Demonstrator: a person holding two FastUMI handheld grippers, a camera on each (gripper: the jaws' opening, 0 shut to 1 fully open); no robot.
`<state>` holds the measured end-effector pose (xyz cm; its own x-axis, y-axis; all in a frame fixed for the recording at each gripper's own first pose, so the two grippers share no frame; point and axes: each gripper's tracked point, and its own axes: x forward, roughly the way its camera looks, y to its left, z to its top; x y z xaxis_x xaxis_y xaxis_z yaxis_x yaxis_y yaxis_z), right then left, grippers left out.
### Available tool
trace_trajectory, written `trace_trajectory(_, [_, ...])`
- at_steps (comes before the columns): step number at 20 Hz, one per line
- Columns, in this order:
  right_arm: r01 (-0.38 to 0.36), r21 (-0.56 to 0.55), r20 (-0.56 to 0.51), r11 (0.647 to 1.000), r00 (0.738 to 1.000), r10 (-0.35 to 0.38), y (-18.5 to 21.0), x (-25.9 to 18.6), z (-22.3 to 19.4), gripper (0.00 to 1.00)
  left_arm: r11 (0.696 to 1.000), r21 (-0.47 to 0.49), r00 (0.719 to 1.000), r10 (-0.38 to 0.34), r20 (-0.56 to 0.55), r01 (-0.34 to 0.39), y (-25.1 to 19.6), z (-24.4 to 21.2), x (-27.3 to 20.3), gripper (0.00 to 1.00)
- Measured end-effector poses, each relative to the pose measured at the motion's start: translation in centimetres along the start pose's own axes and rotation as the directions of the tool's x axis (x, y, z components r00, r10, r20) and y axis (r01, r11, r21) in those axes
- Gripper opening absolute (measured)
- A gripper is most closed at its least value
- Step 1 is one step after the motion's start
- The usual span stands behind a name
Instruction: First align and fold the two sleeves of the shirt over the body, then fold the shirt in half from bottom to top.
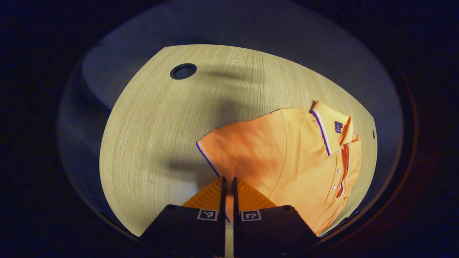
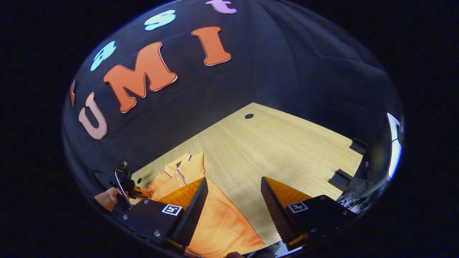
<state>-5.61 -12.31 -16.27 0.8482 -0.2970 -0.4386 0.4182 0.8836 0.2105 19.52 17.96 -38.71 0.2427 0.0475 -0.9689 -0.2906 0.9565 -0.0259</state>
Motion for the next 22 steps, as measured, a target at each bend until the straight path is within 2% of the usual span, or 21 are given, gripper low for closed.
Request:
trace_trajectory(4, [-0.001, -0.071, 0.06, 0.997, 0.998, 0.005, 0.2, -1.2, 0.5, 0.91, 0.995, 0.048, 0.992, -0.091, 0.087, 0.087, -2.4, 1.5, -1.6, 0.1])
trace_trajectory(8, [-0.013, -0.072, 0.014, 0.997, 1.0, 0.014, 0.5, -1.4, -1.1, 0.91, 0.98, 0.143, 0.976, -0.158, 0.148, 0.137, -5.8, 2.9, -3.4, 0.1])
trace_trajectory(11, [-0.02, -0.085, -0.001, 0.996, 1.0, 0.02, 0.7, -1.8, -1.8, 0.91, 0.962, 0.234, 0.972, -0.18, 0.153, 0.141, -8.1, 3.1, -3.8, 0.1])
trace_trajectory(16, [-0.012, -0.105, -0.027, 0.994, 1.0, 0.009, 0.8, -2.2, -3.2, 0.91, 0.912, 0.379, 0.967, -0.221, 0.127, 0.159, -12.9, 2.1, -3.2, 0.09])
trace_trajectory(19, [0.003, -0.104, -0.041, 0.995, 0.999, -0.007, 0.5, -2.7, -3.9, 0.91, 0.892, 0.403, 0.959, -0.266, 0.098, 0.206, -15.7, 1.2, -2.0, 0.09])
trace_trajectory(22, [0.016, -0.095, -0.064, 0.995, 0.998, -0.022, 0.2, -3.2, -4.5, 0.91, 0.881, 0.386, 0.944, -0.323, 0.069, 0.273, -17.8, 0.3, -1.4, 0.13])
